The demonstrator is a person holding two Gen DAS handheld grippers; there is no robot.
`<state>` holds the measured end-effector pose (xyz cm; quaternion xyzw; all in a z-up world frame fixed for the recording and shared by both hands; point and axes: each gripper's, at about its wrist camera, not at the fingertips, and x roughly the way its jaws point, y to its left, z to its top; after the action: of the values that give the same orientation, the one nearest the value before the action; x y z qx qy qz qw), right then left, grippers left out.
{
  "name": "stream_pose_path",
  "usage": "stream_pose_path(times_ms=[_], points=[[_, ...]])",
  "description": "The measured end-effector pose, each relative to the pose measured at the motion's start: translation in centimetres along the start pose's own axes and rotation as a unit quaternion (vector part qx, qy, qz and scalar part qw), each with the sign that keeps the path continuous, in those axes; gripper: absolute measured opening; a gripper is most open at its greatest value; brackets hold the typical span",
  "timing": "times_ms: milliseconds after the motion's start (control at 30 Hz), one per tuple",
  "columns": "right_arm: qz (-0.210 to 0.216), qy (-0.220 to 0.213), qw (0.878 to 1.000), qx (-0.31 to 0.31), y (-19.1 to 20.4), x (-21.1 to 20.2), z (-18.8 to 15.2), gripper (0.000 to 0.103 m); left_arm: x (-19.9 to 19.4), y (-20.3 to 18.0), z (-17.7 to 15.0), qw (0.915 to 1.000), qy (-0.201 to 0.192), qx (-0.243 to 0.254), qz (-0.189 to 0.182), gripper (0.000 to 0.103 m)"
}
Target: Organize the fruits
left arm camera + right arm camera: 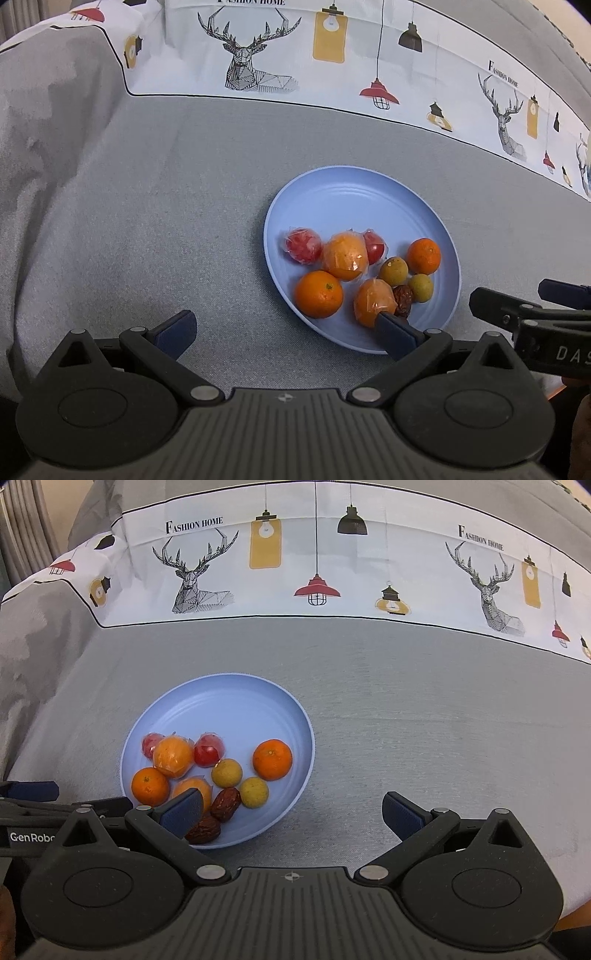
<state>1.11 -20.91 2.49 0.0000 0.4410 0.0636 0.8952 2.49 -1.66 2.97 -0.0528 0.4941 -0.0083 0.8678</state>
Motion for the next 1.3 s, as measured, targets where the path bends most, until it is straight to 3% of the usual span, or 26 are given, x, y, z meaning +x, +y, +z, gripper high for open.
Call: stream_pose_path(times_ms=[1300], points=[[-0.002, 0.007, 1.000, -0.012, 0.31, 0.39, -0.11, 0.102, 0.00, -0.43, -0.10, 1.0000, 0.001, 0.006, -0.002, 0.102]])
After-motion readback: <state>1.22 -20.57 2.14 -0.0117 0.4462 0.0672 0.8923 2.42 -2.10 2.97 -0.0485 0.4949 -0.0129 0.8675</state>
